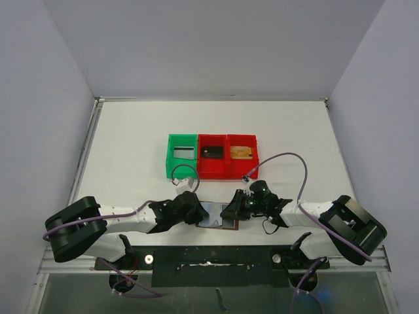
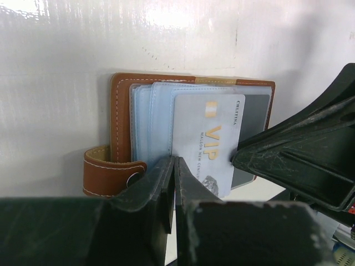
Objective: Take the credit cards out of the card holder
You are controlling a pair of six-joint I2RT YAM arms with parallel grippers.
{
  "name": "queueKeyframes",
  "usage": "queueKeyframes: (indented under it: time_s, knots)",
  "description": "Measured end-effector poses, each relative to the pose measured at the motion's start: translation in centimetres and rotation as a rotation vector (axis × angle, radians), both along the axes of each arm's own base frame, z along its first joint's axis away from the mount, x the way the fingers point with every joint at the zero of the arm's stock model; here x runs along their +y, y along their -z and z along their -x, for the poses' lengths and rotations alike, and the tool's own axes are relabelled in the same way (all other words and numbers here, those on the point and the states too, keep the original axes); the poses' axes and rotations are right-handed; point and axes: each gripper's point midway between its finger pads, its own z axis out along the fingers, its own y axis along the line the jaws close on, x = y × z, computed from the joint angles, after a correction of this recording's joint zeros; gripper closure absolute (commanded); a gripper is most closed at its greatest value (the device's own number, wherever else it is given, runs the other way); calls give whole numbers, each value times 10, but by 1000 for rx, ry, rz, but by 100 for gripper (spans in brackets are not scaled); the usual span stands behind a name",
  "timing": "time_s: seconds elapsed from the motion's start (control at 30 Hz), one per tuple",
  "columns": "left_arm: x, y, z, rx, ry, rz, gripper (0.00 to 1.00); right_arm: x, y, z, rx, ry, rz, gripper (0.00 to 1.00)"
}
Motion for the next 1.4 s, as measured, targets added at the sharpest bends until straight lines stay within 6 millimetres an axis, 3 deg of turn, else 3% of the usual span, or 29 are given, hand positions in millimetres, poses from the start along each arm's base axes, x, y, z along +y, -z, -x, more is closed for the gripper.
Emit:
queueKeyframes:
  time_s: [0.1,0.57,0.9,1.13,1.4]
  knots:
    - [0,0,0,1,-1,0,97,-2,1,0,3,7,2,99]
    - [1,0,-1,-2,-9,-1,96,-19,-13,3,-45,36,-21,98]
    - [14,-12,4,-23,10,-33,66,-26,0,7,-8,36,9,98]
    - [18,-36,5,-73,38,-7,63,-13,2,-4,13,14,13,98]
    - [16,-40,6,-77,47,5,61,6,-6,-12,12,16,-31,98]
